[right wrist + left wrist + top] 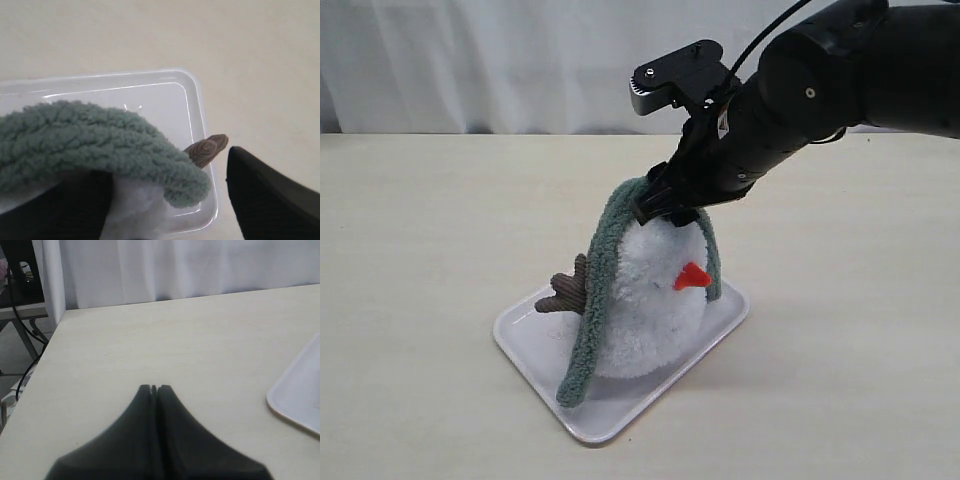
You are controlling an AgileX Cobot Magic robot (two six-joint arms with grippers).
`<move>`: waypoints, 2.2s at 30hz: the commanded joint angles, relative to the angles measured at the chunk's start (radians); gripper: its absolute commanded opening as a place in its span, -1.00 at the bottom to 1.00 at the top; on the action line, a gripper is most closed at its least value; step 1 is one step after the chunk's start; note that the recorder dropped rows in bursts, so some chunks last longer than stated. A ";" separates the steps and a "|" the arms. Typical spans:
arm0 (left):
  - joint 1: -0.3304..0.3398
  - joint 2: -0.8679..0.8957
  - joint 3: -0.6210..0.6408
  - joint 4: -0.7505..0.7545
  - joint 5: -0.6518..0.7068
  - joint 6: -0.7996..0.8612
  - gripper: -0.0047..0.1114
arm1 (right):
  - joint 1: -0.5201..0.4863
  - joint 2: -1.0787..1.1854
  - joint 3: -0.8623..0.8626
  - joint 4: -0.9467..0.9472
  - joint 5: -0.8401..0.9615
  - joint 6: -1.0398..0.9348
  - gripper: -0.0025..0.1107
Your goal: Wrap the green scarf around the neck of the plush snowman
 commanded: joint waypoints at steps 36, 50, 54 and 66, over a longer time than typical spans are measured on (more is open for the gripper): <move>0.001 -0.002 0.003 -0.001 -0.016 -0.001 -0.92 | 0.000 -0.111 0.000 0.439 -0.108 -0.258 -0.89; 0.001 -0.002 0.003 -0.001 -0.016 -0.001 -0.92 | 0.000 0.039 0.000 0.439 -0.183 -0.237 -0.89; 0.001 -0.002 0.003 -0.001 -0.016 -0.001 -0.92 | 0.000 0.065 0.000 0.439 -0.185 -0.237 -0.89; 0.001 -0.002 0.003 -0.001 -0.016 -0.001 -0.92 | 0.000 0.108 0.000 0.439 -0.179 -0.239 -0.89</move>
